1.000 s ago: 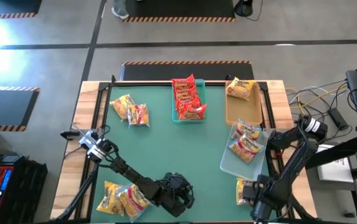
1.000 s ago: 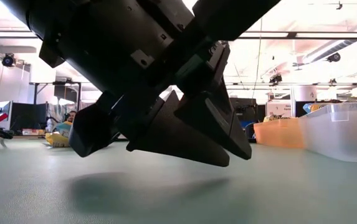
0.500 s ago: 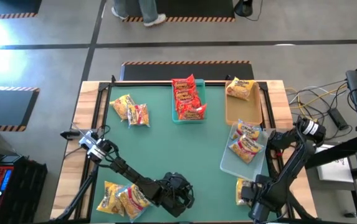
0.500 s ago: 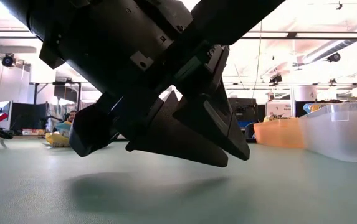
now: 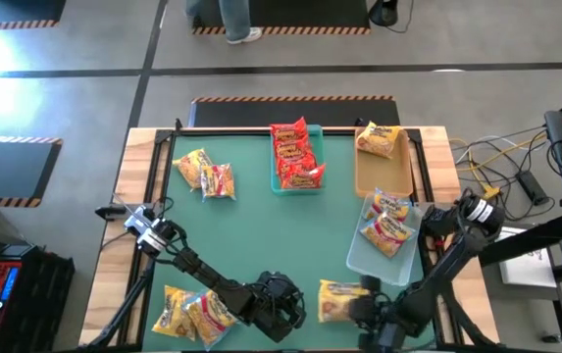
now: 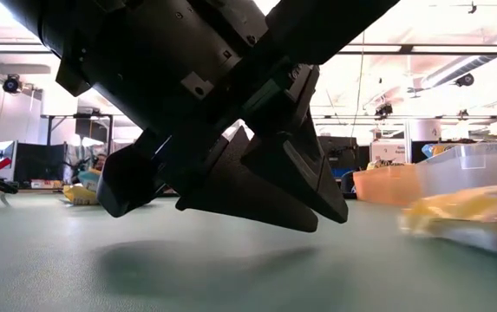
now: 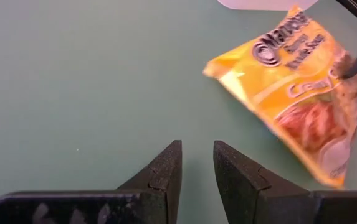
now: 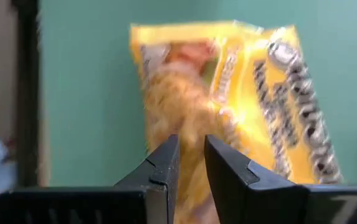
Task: Sort Maruchan noodles
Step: Put the yellow noodle pack into the orange bin
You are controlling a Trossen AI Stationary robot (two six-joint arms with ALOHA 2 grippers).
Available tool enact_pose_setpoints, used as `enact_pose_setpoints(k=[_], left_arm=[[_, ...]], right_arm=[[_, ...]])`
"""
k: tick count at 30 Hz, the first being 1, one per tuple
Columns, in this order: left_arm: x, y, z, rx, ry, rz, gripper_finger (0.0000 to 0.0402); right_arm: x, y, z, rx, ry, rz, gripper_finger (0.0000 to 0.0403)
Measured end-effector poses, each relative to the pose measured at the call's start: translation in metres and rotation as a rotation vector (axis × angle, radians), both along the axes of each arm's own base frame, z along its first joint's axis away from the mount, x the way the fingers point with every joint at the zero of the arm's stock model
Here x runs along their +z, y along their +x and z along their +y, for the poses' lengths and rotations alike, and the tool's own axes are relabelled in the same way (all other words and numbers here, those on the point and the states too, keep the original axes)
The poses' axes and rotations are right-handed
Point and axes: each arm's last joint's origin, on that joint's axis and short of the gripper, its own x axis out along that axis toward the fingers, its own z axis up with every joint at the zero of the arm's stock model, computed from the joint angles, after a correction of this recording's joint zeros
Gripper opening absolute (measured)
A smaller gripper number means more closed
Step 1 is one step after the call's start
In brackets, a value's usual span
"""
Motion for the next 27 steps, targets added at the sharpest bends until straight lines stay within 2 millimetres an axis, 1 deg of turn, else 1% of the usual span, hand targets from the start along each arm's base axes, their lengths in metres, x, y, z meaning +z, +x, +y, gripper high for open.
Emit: enact_pose_setpoints(k=[5, 7, 12, 18, 23, 27], left_arm=[[0.000, -0.001, -0.002, -0.009, -0.004, 0.003, 0.0075], [0.000, -0.002, -0.003, -0.011, -0.004, 0.003, 0.0075], [0.000, -0.004, -0.007, -0.019, -0.011, 0.001, 0.0075], [-0.001, -0.007, -0.008, -0.020, -0.008, 0.016, 0.0075], [-0.002, -0.010, -0.012, -0.017, -0.015, 0.018, 0.0075], [0.000, -0.016, -0.014, 0.005, -0.019, 0.024, 0.0075]], right_arm=[[-0.010, 0.037, -0.018, -0.001, -0.057, -0.055, 0.0068], [-0.011, 0.049, -0.026, 0.003, -0.077, -0.067, 0.0067], [-0.007, 0.064, -0.045, 0.026, -0.127, -0.060, 0.0064], [-0.004, 0.085, -0.075, 0.023, -0.196, -0.047, 0.0063], [-0.004, 0.100, -0.100, -0.020, -0.201, -0.027, 0.0063], [-0.003, 0.108, -0.116, -0.003, -0.190, 0.002, 0.0063]])
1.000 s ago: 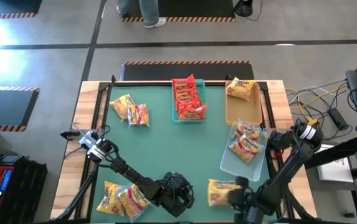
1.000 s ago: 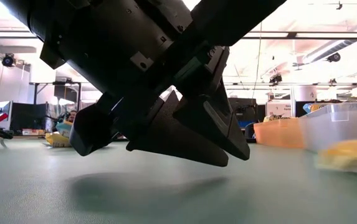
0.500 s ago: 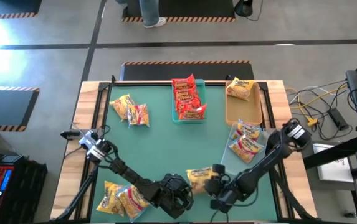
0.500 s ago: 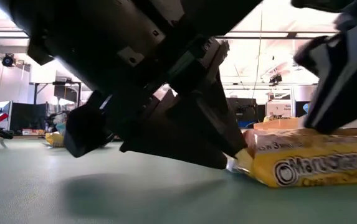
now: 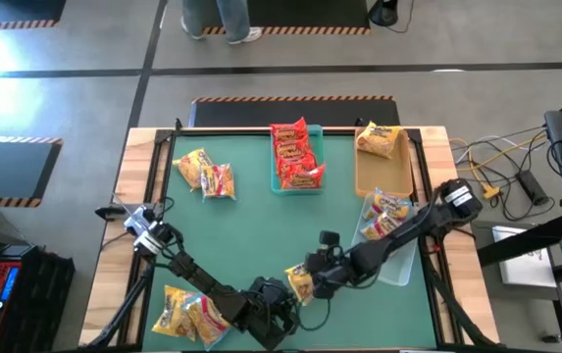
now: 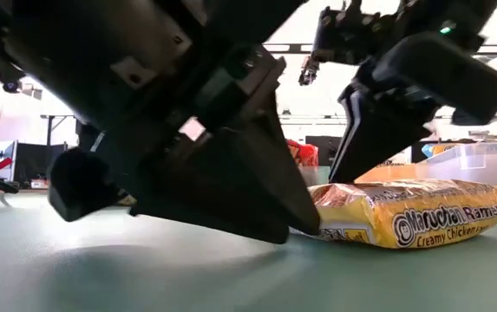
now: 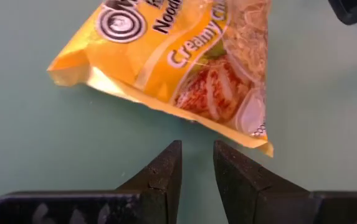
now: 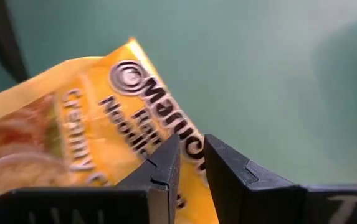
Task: Sort Maruchan noodles
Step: Put the yellow noodle pack into the orange bin
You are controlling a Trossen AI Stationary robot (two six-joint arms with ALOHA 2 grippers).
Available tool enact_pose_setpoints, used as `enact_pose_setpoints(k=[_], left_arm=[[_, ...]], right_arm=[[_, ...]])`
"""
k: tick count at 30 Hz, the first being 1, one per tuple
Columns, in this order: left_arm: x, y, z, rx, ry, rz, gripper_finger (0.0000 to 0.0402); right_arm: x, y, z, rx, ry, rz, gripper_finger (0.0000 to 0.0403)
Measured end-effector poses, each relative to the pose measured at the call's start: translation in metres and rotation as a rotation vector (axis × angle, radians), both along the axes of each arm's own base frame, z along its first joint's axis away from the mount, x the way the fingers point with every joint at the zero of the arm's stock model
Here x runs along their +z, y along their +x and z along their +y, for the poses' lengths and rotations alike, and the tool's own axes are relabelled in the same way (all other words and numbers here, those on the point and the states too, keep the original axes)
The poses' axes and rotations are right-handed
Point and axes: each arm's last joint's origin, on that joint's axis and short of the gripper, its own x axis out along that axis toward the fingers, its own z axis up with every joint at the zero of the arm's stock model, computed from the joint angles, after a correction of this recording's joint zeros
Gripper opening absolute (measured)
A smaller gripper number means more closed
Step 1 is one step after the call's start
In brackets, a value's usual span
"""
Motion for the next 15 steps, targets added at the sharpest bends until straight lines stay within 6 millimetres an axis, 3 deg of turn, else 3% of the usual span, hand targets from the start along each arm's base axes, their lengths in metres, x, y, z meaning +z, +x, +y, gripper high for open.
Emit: enact_pose_setpoints(k=[4, 8, 11, 15], left_arm=[[0.003, -0.003, -0.002, 0.018, 0.005, -0.014, 0.0075], [0.003, -0.005, -0.002, 0.030, -0.001, -0.008, 0.0075], [0.003, -0.005, -0.001, 0.047, 0.007, -0.013, 0.0075], [0.003, -0.005, -0.001, 0.059, 0.005, -0.020, 0.0075]], right_arm=[[0.012, 0.003, -0.009, 0.048, 0.154, 0.042, 0.0063], [0.034, 0.002, 0.000, 0.124, 0.360, 0.040, 0.0063], [0.041, -0.005, 0.011, 0.195, 0.368, 0.035, 0.0063], [0.035, -0.012, 0.021, 0.307, 0.308, 0.065, 0.0063]])
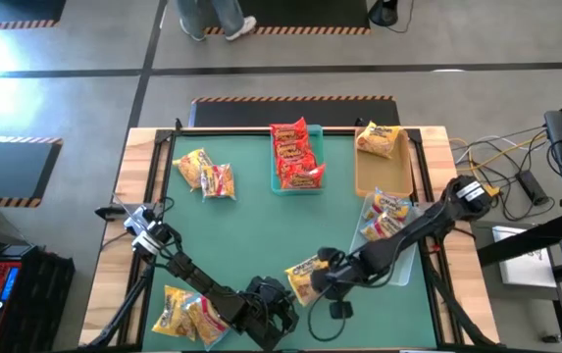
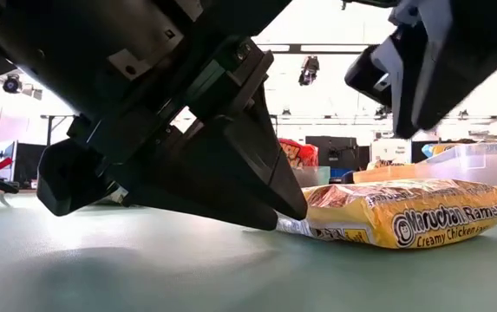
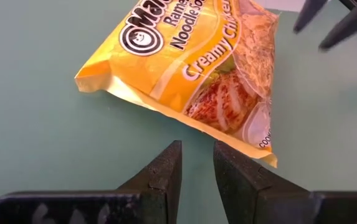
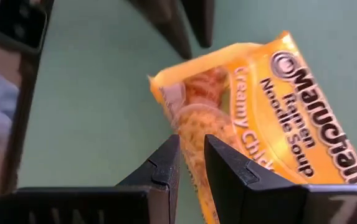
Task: Sort Maruchan noodles
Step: Put the yellow noodle pack into the orange bin
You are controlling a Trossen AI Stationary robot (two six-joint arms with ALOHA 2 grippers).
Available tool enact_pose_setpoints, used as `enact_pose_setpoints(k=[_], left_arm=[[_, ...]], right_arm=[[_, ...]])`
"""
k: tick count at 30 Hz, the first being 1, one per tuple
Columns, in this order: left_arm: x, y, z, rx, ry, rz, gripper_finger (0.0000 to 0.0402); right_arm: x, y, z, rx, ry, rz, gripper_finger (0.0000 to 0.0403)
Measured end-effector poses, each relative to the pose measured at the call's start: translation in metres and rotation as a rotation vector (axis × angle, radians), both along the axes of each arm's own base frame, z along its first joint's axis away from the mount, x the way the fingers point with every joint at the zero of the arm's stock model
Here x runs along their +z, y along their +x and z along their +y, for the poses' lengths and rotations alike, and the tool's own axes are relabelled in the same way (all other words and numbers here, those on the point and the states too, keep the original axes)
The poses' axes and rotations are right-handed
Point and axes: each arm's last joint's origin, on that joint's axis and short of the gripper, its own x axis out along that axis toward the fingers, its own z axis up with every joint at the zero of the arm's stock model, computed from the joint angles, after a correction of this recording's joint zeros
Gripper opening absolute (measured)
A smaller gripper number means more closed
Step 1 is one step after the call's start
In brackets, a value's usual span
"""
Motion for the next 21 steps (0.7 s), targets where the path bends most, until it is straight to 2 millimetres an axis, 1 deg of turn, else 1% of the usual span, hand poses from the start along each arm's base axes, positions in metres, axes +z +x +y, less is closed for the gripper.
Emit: enact_pose_setpoints(k=[4, 10, 16, 21], left_arm=[[0.000, 0.000, 0.000, 0.010, -0.011, -0.006, 0.0075], [0.000, 0.000, 0.001, 0.011, -0.010, -0.004, 0.0075], [0.000, 0.000, 0.001, 0.015, -0.009, -0.001, 0.0075], [-0.001, 0.000, 0.002, 0.018, -0.008, 0.002, 0.0075]], right_arm=[[-0.012, 0.000, 0.003, 0.067, -0.055, 0.016, 0.0063], [-0.023, 0.005, -0.001, 0.074, -0.103, 0.025, 0.0063], [-0.025, 0.007, -0.003, 0.052, -0.118, 0.026, 0.0063], [-0.029, 0.008, -0.013, -0.028, -0.158, 0.023, 0.0063]])
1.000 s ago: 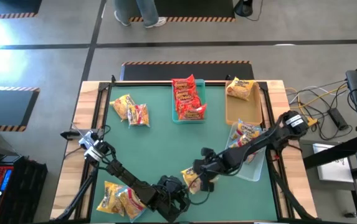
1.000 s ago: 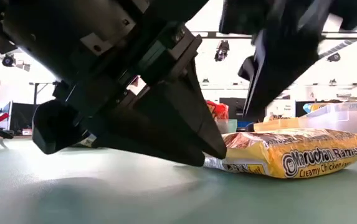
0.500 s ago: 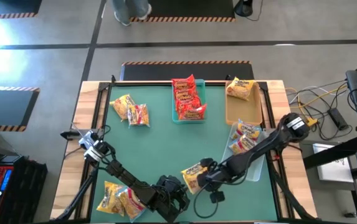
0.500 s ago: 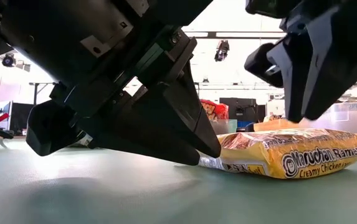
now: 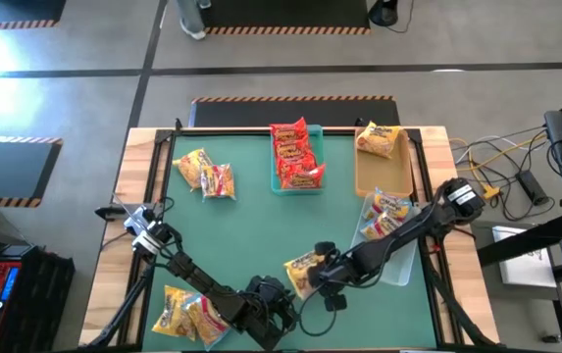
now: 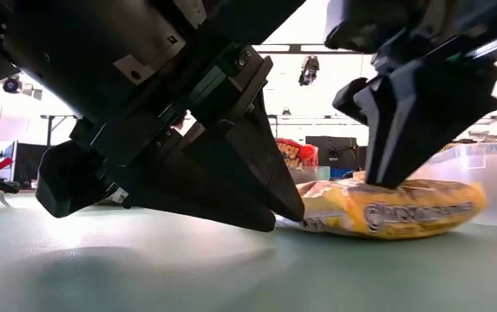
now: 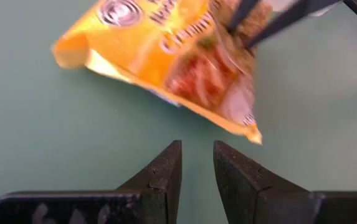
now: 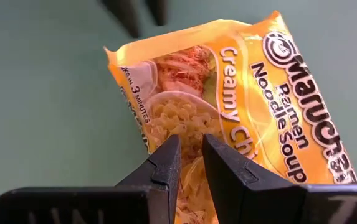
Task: Sort Maruchan noodles
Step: Put the yellow noodle pack into the orange bin
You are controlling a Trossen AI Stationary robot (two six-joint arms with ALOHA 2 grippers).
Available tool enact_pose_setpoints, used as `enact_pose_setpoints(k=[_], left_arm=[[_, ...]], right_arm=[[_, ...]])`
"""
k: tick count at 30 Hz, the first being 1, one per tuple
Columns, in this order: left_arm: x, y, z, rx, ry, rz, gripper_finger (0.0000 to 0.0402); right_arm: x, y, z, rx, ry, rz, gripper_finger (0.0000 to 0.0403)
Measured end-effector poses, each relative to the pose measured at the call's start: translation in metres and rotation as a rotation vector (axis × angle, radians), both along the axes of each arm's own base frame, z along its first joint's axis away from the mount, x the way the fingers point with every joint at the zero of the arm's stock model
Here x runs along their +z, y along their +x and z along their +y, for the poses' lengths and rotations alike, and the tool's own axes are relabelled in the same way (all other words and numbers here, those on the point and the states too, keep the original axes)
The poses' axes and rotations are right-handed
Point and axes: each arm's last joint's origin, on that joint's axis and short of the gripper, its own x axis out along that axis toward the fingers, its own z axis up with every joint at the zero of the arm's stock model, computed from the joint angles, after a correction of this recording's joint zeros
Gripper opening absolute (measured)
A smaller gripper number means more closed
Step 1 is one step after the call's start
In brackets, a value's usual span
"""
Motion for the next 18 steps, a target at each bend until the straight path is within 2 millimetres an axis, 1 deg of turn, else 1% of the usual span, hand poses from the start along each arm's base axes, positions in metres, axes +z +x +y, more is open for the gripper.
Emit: enact_pose_setpoints(k=[5, 9, 18], left_arm=[[0.000, 0.000, 0.000, 0.003, 0.001, 0.003, 0.0075], [0.000, -0.001, 0.000, 0.003, 0.003, 0.005, 0.0075], [-0.001, -0.001, 0.001, 0.008, -0.002, 0.004, 0.0075]], right_arm=[[-0.008, 0.003, -0.021, -0.176, 0.007, 0.006, 0.0063], [-0.012, 0.006, -0.040, -0.330, 0.046, 0.024, 0.0063], [-0.014, 0.020, -0.087, -0.672, 0.157, 0.022, 0.0063]])
